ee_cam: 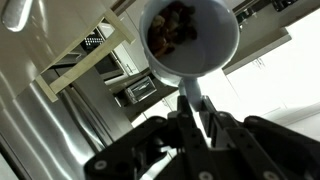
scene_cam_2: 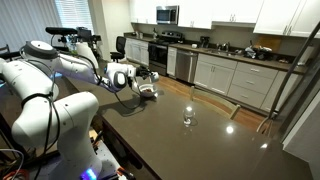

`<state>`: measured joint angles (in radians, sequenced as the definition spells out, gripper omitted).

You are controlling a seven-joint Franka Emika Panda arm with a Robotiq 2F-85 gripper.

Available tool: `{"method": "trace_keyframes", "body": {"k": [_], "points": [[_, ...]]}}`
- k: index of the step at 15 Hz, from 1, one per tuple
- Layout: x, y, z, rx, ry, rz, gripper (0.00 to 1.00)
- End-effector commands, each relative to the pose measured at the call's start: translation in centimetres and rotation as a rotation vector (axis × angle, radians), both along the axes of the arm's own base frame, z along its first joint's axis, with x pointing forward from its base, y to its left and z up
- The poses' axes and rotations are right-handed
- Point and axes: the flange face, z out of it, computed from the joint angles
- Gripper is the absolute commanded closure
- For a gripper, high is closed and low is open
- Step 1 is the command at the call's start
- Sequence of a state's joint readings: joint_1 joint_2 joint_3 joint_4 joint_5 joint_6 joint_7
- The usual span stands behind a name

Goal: Move some of the objects from the white cup and put them in the bowl

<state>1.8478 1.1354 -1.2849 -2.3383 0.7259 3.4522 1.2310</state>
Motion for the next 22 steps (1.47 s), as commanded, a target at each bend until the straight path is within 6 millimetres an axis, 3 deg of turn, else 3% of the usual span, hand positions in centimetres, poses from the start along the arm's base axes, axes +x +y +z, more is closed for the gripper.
{"method": "trace_keyframes", "body": {"k": [1,2,3,5,6,22], "points": [[0.2,-0.2,0.5,-0.009,-0.039,-0.008,0.94],[0.2,-0.1,0.7,0.026,-0.007,-0.003,0.94],[0.0,-0.1,-0.2,-0.005,-0.002,0.000,0.85],[0.0,0.0,-0.1,-0.003,-0.001,0.000,0.85],[-0.1,0.1,-0.2,-0.008,-0.003,0.002,0.94],[-1.6,1.7,-0.5,-0.085,-0.076,0.035,0.94]]}}
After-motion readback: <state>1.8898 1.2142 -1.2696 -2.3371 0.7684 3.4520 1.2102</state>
